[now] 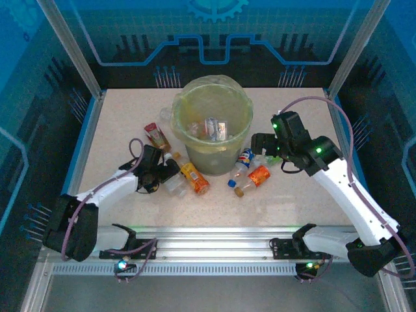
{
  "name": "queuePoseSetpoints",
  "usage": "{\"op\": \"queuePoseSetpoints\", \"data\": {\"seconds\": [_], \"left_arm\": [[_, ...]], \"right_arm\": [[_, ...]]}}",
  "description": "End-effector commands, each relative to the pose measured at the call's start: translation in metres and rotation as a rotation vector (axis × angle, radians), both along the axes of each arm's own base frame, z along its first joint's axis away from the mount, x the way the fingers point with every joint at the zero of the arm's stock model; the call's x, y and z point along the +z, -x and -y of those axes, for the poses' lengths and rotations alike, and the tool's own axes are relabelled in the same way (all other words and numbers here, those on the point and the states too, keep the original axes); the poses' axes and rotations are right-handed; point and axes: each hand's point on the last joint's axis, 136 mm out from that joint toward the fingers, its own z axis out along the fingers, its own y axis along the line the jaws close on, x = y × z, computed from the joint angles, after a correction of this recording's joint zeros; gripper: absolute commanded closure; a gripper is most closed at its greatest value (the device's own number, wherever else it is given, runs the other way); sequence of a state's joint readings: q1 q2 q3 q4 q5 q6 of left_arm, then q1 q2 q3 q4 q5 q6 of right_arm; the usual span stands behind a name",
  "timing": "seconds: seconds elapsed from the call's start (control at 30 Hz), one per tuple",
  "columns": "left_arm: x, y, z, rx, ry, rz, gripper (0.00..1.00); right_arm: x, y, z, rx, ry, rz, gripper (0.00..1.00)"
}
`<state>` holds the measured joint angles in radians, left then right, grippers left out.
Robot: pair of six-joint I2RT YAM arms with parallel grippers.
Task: Put the plastic bottles in the bin
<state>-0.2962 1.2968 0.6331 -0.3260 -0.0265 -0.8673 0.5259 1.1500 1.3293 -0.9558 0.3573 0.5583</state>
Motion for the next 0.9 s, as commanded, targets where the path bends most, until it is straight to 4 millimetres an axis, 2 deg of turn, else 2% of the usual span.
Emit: {"op": "queuePoseSetpoints", "data": {"seconds": [0.0,0.23,0.7,0.87], "left_arm": [[0.005,-0.009,0.002,0.02,0.021,0.003,0.01],[0.004,-0.008,-0.002,0.016,-0.009,-0.015,0.01],[-0.002,0.021,-0.03,0.022,-0.157,-0.112,0.01],[0.004,0.023,-0.03,0.025,-0.148,-0.091,0.01]], "right_arm": [[-0.001,-0.004,0.005,-0.033,-0.004,0.012,0.0],[-0.006,-0.009,-0.001,-0.022,-0.007,-0.004,0.0],[-0.006,-0.01,0.0,-0.029,-0.004,-0.004,0.0],[-0.008,-0.01,0.001,-0.033,0.0,-0.006,0.0]]}}
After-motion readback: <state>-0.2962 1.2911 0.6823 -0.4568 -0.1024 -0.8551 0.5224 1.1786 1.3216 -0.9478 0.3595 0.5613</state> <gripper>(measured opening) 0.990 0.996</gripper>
